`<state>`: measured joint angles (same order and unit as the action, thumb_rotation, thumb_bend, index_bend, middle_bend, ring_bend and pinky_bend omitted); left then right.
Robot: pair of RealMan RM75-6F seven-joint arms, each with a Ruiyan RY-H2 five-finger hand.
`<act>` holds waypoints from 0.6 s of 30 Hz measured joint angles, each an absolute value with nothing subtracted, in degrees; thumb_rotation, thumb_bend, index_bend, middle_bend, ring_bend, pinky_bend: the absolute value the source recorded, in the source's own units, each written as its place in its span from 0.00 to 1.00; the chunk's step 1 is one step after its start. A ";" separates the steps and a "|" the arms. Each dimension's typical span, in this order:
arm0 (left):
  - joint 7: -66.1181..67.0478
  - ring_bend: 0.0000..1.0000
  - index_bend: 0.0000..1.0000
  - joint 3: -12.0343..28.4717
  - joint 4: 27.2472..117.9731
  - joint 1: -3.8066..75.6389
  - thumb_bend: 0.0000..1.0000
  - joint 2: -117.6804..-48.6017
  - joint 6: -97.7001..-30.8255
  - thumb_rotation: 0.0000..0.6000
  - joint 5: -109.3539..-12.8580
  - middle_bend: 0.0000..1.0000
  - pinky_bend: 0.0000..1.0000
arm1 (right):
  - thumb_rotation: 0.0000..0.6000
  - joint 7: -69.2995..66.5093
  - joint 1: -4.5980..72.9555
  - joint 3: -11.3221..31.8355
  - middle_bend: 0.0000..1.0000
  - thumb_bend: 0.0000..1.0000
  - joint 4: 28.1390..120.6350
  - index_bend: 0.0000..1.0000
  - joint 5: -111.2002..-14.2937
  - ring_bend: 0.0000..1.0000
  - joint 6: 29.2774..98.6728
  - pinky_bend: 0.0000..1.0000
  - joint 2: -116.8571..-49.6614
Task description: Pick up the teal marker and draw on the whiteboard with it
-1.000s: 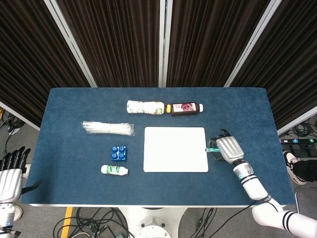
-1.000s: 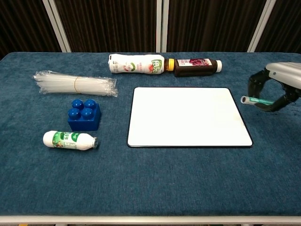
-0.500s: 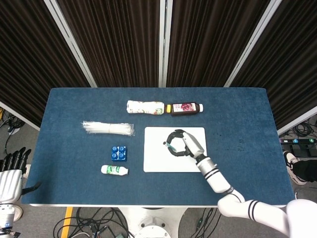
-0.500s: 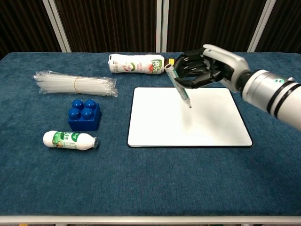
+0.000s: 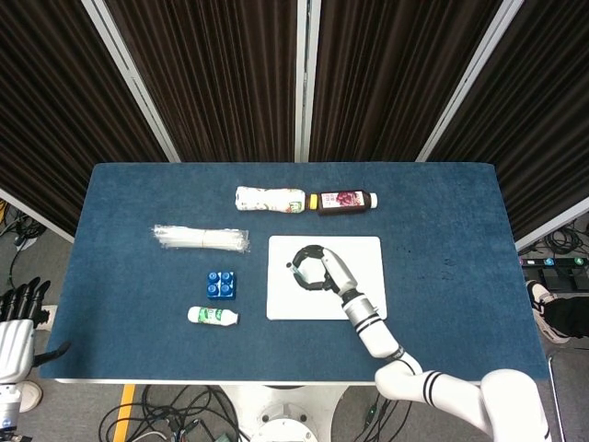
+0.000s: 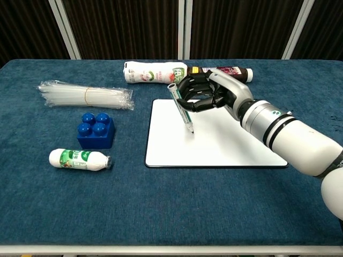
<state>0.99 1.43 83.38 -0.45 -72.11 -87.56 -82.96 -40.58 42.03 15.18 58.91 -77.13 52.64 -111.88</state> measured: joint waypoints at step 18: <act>0.66 0.00 0.01 1.42 82.78 -0.13 0.00 -72.37 -87.01 1.00 -83.59 0.00 0.00 | 1.00 -40.35 39.30 12.51 0.56 0.47 59.75 0.63 -78.54 0.33 55.00 0.15 -109.62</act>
